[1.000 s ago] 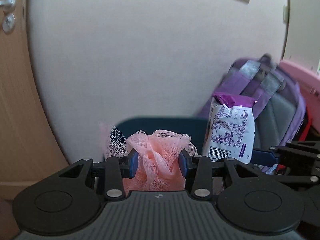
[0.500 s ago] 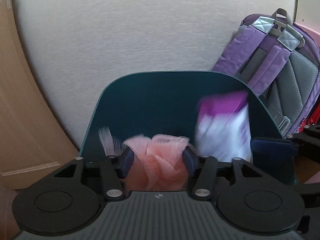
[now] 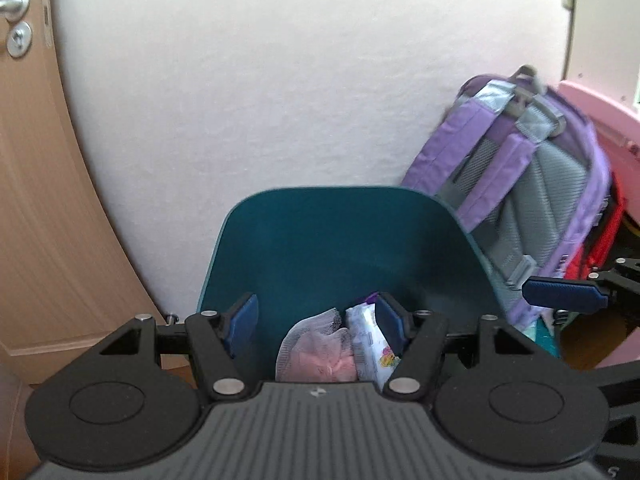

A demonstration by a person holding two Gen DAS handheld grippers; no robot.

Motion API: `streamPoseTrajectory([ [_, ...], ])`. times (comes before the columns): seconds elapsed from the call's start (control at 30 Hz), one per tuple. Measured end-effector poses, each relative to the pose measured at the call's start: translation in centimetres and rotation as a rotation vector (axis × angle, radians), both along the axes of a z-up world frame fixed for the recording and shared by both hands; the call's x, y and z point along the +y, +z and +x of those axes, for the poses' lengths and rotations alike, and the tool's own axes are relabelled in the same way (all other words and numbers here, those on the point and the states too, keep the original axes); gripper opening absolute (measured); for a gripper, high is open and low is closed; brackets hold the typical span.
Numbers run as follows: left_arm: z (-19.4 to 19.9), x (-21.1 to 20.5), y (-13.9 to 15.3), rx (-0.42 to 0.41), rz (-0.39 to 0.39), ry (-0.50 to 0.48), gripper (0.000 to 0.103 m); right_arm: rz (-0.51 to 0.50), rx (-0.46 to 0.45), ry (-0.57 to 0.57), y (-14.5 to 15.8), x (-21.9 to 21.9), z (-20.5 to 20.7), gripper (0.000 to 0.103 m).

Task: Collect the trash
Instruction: 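Open both grippers over the teal wastebasket to drop the items, then lower both tools back down toward the remaining trash on the floor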

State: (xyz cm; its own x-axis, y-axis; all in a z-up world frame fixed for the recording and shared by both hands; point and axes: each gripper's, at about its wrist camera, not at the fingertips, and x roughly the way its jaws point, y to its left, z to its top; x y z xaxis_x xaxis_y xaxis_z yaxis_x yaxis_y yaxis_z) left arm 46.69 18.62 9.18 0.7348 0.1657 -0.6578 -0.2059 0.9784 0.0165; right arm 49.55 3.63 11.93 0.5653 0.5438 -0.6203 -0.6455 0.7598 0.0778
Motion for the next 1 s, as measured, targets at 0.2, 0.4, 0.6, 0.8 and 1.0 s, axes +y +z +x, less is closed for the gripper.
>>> streamPoseTrajectory([
  [0.2, -4.2, -2.6, 2.9, -0.029, 0.006, -0.023, 0.064, 0.013, -0.009, -0.013, 2.0, -2.7, -4.0, 0.061],
  [0.4, -9.4, -5.5, 4.4, -0.05, 0.029, -0.054, 0.07, 0.031, -0.004, -0.03, 3.2, -5.7, -7.7, 0.064],
  [0.6, -14.3, -8.1, 4.0, -0.052, 0.054, -0.106, 0.072, 0.038, 0.019, -0.048, 2.3, -9.0, -11.1, 0.07],
  [0.8, -17.7, -10.1, 0.6, -0.008, 0.054, -0.144, 0.079, 0.048, 0.059, -0.068, 0.0, -11.4, -14.7, 0.084],
  [1.0, -19.6, -11.7, -4.3, 0.029, 0.044, -0.18, 0.082, 0.046, 0.113, -0.114, -5.2, -13.8, -17.4, 0.091],
])
